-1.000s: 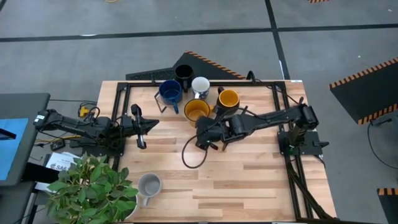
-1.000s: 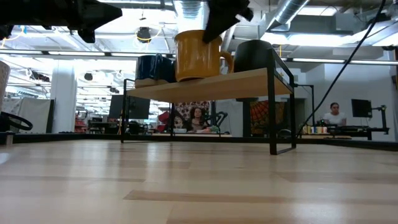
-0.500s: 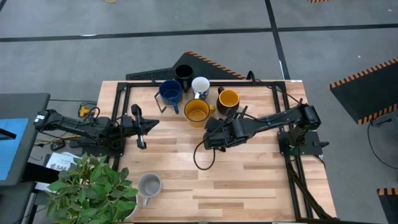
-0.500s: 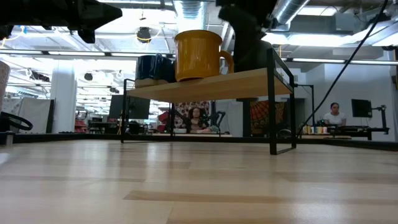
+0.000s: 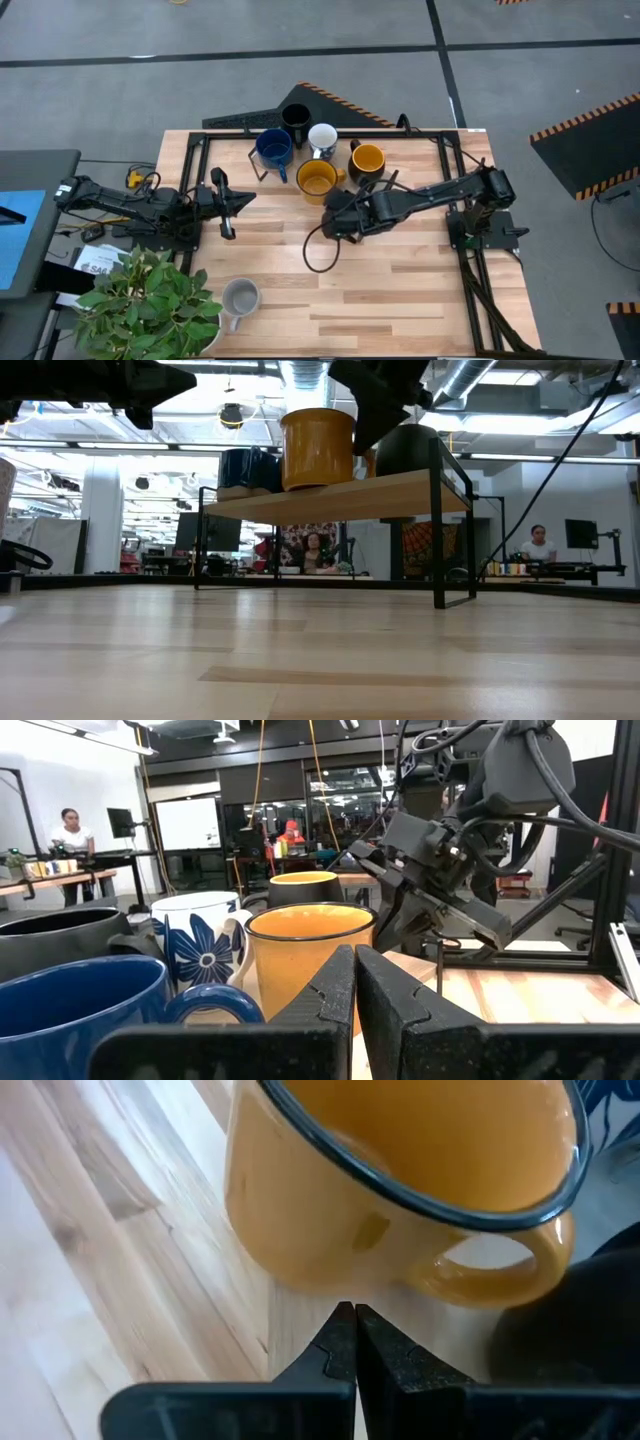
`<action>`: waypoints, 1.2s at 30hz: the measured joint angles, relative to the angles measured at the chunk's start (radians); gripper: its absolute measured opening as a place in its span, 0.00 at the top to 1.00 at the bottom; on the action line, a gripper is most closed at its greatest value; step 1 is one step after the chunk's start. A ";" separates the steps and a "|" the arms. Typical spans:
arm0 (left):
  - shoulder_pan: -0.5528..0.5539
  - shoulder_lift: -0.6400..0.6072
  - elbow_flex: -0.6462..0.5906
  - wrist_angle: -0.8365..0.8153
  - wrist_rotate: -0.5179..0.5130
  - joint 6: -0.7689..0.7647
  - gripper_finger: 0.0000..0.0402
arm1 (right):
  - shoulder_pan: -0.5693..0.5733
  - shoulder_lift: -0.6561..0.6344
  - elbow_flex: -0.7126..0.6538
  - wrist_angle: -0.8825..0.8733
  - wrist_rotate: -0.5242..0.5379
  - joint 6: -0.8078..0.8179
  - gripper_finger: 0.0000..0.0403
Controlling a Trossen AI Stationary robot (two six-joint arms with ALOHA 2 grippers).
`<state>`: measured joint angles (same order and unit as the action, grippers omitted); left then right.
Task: Place coffee mugs
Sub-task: Put the yellow mug on the shelf, then put the gray mug on the shelf
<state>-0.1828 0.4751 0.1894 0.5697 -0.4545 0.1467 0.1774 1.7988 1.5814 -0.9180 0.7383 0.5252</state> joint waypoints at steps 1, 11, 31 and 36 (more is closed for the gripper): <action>0.000 0.000 0.000 0.000 0.000 0.000 1.00 | -0.002 0.000 0.000 0.005 0.000 -0.002 0.95; 0.000 0.000 0.000 0.000 0.000 -0.001 1.00 | -0.029 0.000 0.000 0.083 -0.025 -0.056 0.95; 0.000 0.000 0.000 -0.005 0.025 -0.017 1.00 | 0.074 -0.082 0.003 -0.099 -0.054 0.005 0.95; 0.000 0.000 0.000 -0.005 0.038 -0.046 1.00 | 0.147 -0.113 0.002 -0.258 -0.008 0.124 0.95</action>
<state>-0.1826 0.4751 0.1894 0.5644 -0.4163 0.1006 0.3248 1.6854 1.5837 -1.1759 0.7300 0.6492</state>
